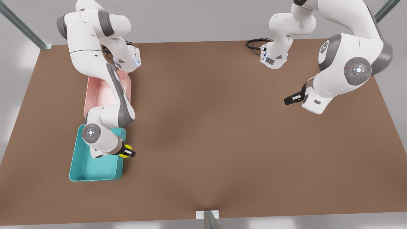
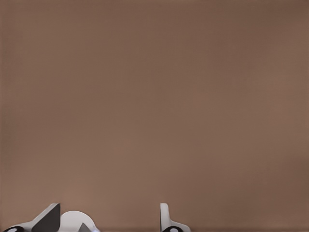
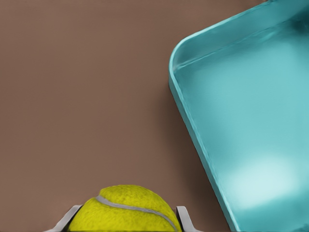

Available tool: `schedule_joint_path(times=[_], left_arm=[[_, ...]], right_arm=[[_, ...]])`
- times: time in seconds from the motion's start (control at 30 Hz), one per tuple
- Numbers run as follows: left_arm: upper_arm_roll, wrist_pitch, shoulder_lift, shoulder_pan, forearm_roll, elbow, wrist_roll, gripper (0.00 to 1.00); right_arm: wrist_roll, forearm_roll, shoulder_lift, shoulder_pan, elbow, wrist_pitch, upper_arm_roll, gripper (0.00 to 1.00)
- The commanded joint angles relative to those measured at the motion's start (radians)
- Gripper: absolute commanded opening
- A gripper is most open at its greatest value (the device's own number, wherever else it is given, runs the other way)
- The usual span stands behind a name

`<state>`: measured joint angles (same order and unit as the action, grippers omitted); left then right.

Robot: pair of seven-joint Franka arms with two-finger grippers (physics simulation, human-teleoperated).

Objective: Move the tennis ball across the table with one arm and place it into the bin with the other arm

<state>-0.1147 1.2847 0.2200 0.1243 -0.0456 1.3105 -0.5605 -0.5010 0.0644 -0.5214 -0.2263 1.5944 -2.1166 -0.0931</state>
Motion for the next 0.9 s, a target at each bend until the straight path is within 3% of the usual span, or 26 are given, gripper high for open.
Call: schedule_joint_path(times=[0.0, 0.2, 0.23, 0.27, 0.5, 0.53, 0.6, 0.67, 0.77, 0.87], left_arm=[[0.0, -0.001, -0.001, 0.0, 0.001, 0.0, -0.004, 1.0], [0.0, 0.001, 0.005, 0.0, 0.001, 0.0, -0.004, 1.0], [0.0, 0.001, 0.005, 0.0, 0.001, 0.0, -0.004, 1.0], [0.0, 0.001, 0.005, 0.0, 0.0, 0.0, -0.004, 1.0], [0.0, 0.001, 0.005, 0.0, 0.0, 0.0, -0.004, 1.0], [0.0, 0.001, 0.005, 0.0, 0.0, 0.0, -0.004, 1.0], [0.0, -0.001, 0.007, 0.0, -0.002, 0.0, -0.004, 1.0], [0.0, -0.007, 0.005, -0.003, -0.023, 0.0, -0.004, 1.0], [0.0, -0.05, 0.005, 0.0, -0.043, 0.0, -0.002, 1.0], [-0.003, -0.074, 0.005, -0.002, -0.045, 0.0, -0.001, 1.0]], right_arm=[[0.364, -0.063, 0.003, 0.045, -0.01, 0.058, -0.003, 0.69], [0.507, -0.113, -0.034, 0.186, -0.001, 0.044, -0.014, 0.69], [0.519, -0.112, -0.045, 0.196, -0.001, 0.04, -0.014, 0.73], [0.521, -0.11, -0.057, 0.206, -0.002, 0.035, -0.013, 1.0], [0.521, -0.104, -0.075, 0.205, -0.013, 0.021, -0.013, 1.0], [0.516, -0.101, -0.065, 0.196, -0.05, 0.046, -0.002, 1.0], [0.509, -0.077, -0.055, 0.133, -0.227, 0.329, 0.0, 1.0], [0.506, -0.044, -0.048, 0.111, -0.355, 0.495, -0.007, 1.0], [0.496, -0.046, 0.128, 0.105, -0.366, 0.72, -0.004, 1.0], [0.496, -0.058, 0.391, 0.157, -0.154, 0.721, 0.036, 1.0]])
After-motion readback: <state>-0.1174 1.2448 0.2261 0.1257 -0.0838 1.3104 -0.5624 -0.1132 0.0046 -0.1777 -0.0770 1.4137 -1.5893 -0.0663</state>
